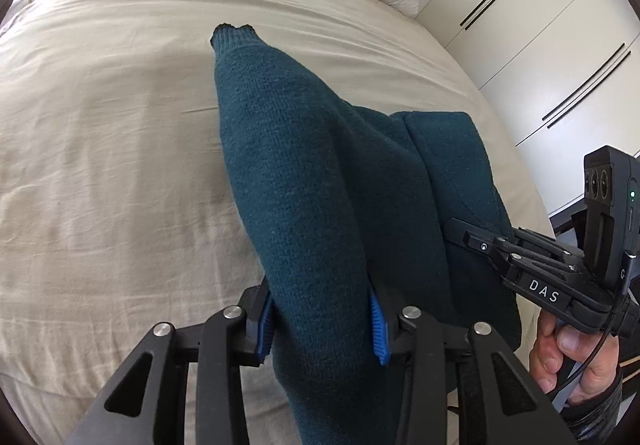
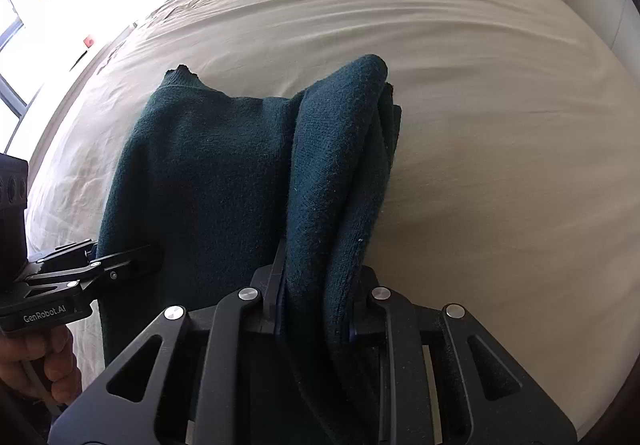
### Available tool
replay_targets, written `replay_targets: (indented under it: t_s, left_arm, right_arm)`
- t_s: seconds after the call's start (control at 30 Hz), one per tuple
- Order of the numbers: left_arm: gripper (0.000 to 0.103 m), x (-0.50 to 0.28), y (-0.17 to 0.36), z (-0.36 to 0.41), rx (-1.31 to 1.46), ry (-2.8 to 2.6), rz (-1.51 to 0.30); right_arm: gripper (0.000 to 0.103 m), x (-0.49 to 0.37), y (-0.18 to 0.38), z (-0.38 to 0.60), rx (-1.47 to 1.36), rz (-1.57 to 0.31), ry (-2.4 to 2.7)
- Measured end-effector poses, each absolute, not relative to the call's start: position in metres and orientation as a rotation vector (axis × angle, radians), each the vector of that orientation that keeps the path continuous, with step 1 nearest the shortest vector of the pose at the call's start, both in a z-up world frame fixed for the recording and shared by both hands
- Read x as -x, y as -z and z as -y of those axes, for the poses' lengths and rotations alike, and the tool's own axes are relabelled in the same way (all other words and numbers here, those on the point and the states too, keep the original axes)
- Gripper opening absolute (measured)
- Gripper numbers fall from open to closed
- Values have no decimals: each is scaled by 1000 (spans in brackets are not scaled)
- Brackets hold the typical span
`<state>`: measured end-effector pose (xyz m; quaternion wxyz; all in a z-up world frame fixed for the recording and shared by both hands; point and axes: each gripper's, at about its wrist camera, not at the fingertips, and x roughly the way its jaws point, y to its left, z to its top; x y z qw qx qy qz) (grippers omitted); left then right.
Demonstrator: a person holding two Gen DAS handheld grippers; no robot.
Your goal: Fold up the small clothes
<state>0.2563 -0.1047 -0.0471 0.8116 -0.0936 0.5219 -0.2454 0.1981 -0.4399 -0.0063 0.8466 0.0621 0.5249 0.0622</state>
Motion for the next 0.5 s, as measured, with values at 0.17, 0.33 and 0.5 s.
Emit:
replay_targets:
  t_s: [0.17, 0.33, 0.5]
  left_arm:
    - [41, -205, 14, 65, 166, 500, -1066]
    - [41, -149, -5, 22, 150, 477, -1043]
    - [41, -108, -6, -20, 147, 427, -1041]
  right_arm:
    - [19, -148, -29, 394, -88, -1032, -165]
    - [19, -92, -51, 352, -98, -1003, -251]
    - [19, -49, -52, 309, -117, -1006, -325]
